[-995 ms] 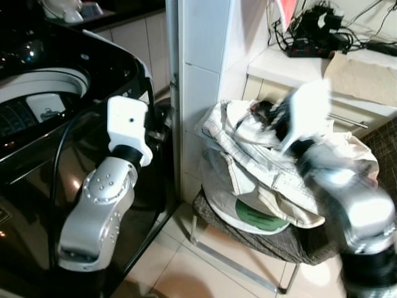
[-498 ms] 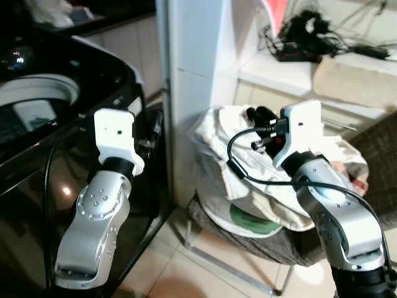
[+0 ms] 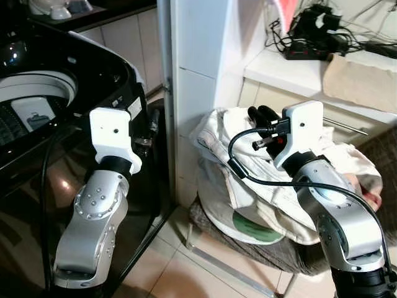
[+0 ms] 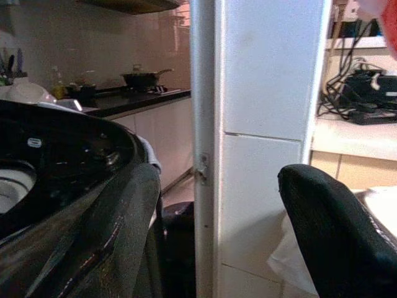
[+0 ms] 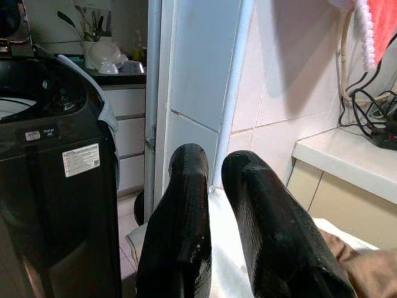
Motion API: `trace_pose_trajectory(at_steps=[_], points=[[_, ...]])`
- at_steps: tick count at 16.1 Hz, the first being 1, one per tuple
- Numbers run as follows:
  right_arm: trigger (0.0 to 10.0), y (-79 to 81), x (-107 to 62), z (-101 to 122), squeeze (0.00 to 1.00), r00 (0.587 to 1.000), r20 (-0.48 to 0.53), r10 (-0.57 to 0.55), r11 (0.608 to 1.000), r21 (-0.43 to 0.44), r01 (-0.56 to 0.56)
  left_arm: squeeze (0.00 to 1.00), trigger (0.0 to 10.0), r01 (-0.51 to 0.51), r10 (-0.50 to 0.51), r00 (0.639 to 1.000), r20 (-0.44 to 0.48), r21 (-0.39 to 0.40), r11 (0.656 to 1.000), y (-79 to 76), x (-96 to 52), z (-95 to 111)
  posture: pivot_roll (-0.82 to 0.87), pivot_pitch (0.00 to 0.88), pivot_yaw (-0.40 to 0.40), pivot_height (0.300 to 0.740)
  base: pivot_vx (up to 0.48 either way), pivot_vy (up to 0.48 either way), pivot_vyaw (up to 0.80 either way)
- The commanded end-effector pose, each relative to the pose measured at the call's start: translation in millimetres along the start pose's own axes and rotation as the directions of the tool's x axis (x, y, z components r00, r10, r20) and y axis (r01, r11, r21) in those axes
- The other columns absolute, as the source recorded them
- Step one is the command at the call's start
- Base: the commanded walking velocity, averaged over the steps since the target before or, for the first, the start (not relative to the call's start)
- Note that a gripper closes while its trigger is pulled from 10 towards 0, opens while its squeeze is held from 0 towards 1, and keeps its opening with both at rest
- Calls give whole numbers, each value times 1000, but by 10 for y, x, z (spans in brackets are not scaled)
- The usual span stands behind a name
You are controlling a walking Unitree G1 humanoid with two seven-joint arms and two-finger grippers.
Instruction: Clothes washing
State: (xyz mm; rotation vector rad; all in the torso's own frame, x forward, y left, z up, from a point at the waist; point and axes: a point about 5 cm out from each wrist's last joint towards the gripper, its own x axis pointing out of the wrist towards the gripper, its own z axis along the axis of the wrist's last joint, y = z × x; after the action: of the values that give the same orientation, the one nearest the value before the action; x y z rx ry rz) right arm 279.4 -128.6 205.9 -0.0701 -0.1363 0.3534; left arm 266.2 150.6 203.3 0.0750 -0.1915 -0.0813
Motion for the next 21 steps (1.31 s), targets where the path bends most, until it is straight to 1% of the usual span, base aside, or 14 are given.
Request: trace_pose_trajectory(at_steps=[1, 21], points=[[10000, -33, -31, 43, 0, 1000, 26, -13, 1000, 0, 13, 0, 10000, 9, -9, 1000, 24, 2, 1000, -13, 15, 50, -23, 16, -19, 740, 326, 0, 0], [10000, -32, -48, 46, 0, 999, 36, -22, 1000, 19, 21, 0, 10000, 30, -29, 999, 42, -13, 999, -17, 42, 80, -23, 0, -9, 740, 340, 0, 0]])
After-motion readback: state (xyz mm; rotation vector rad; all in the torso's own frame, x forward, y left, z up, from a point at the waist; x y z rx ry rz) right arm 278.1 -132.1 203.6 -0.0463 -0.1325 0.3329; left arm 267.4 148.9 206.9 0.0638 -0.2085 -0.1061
